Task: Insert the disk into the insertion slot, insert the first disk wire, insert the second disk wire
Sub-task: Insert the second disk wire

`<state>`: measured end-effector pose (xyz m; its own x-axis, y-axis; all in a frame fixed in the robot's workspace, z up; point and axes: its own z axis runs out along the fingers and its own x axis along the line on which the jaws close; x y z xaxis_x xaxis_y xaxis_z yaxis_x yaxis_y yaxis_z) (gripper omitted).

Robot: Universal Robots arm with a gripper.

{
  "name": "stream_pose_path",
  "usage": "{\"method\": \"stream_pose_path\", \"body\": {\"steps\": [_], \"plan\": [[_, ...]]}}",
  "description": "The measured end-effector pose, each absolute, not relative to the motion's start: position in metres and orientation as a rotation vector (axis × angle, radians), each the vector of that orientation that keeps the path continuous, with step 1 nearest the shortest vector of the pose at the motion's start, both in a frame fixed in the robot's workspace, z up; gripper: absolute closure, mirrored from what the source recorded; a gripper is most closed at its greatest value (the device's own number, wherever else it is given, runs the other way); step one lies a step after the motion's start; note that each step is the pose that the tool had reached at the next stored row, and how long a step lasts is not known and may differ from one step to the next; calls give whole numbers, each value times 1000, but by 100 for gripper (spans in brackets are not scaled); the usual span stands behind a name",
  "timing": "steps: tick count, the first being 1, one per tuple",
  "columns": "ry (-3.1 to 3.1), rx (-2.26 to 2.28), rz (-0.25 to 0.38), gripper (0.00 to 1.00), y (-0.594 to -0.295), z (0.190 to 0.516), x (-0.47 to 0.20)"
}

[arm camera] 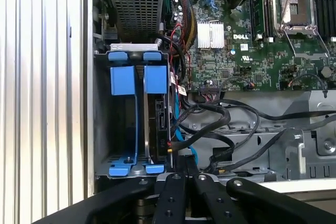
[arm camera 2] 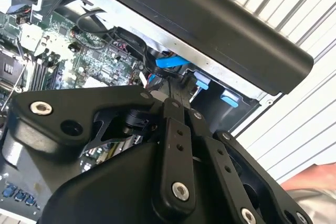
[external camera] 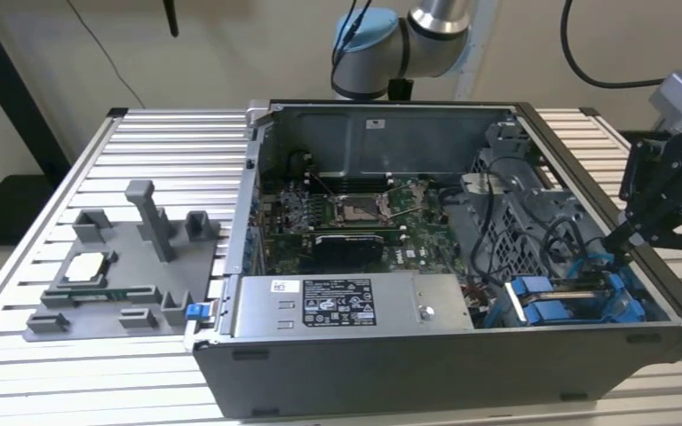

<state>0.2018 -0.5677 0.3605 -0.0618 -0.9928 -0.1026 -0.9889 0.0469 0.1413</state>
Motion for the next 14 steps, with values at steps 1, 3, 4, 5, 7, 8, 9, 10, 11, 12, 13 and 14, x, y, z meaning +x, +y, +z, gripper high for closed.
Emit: {"method": "stream_pose_path", "body": {"steps": [1, 3, 4, 5, 7, 8, 9, 10, 11, 12, 13, 14], "plan": [[-2256, 2136, -272, 100, -568, 360, 202], [-2253, 2132, -279, 100, -568, 362, 203], [-2251, 2129, -284, 100, -568, 363, 203], [-2250, 2128, -289, 100, -569, 365, 203], [-2248, 2127, -297, 0, -570, 366, 203], [-2248, 2127, -300, 0, -571, 366, 204], [-2247, 2126, -301, 0, -572, 366, 206], [-2246, 2124, -303, 0, -572, 366, 208], [-2244, 2123, -305, 0, -572, 365, 211], [-2243, 2122, -307, 0, -573, 365, 213], [-2242, 2121, -310, 0, -573, 365, 216], [-2240, 2118, -314, 0, -573, 364, 218]]}}
